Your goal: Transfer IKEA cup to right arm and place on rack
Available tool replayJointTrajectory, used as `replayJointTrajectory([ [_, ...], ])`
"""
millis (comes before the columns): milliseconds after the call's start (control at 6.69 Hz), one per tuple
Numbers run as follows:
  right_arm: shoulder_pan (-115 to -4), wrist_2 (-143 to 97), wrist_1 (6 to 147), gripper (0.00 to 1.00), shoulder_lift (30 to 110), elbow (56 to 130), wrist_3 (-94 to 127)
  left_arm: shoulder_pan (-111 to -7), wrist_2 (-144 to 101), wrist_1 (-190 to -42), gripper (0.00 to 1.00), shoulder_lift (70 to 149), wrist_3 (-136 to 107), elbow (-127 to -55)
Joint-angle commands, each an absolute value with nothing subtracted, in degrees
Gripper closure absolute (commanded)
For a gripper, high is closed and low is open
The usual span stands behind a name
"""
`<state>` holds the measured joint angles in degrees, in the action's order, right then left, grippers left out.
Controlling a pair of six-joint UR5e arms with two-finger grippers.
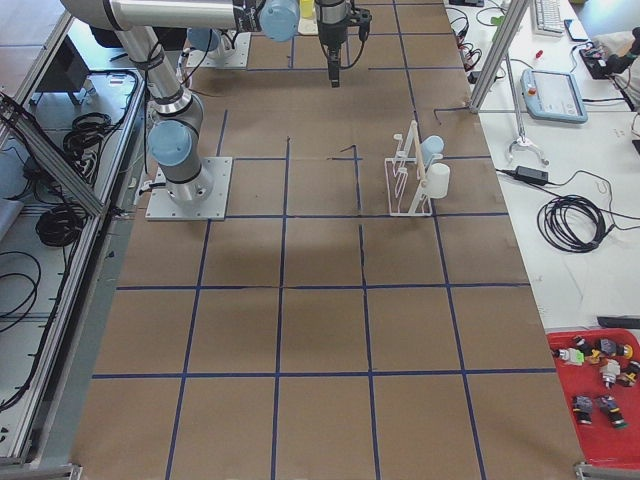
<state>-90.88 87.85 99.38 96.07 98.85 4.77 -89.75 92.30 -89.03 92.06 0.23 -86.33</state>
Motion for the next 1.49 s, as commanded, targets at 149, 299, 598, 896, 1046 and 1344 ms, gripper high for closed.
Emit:
replayJointTrajectory([
  [149,-90.9,88.0,99.5,0.0,96.1,98.9,4.9,-89.8,89.5,-89.0,0.01,92.3,0.4,-87.1],
  [299,-90.9,87.9,99.8,0.0,96.1,98.9,4.8,-89.8,89.6,-89.0,0.01,92.5,0.4,-87.1],
  [598,-90.9,87.9,99.8,0.0,96.1,98.9,4.8,-89.7,90.1,-88.2,0.01,92.9,0.3,-88.1],
  [896,-90.9,87.9,99.6,0.0,96.1,98.9,4.8,-89.7,90.3,-87.5,0.01,92.9,0.3,-88.2],
  [1046,-90.9,88.0,99.2,0.0,96.2,98.8,4.8,-89.7,90.3,-87.5,0.01,92.9,0.2,-88.2],
  [1344,-90.9,88.0,99.1,0.0,96.2,98.9,5.0,-89.7,90.2,-87.6,0.0,92.7,-0.3,-88.2],
])
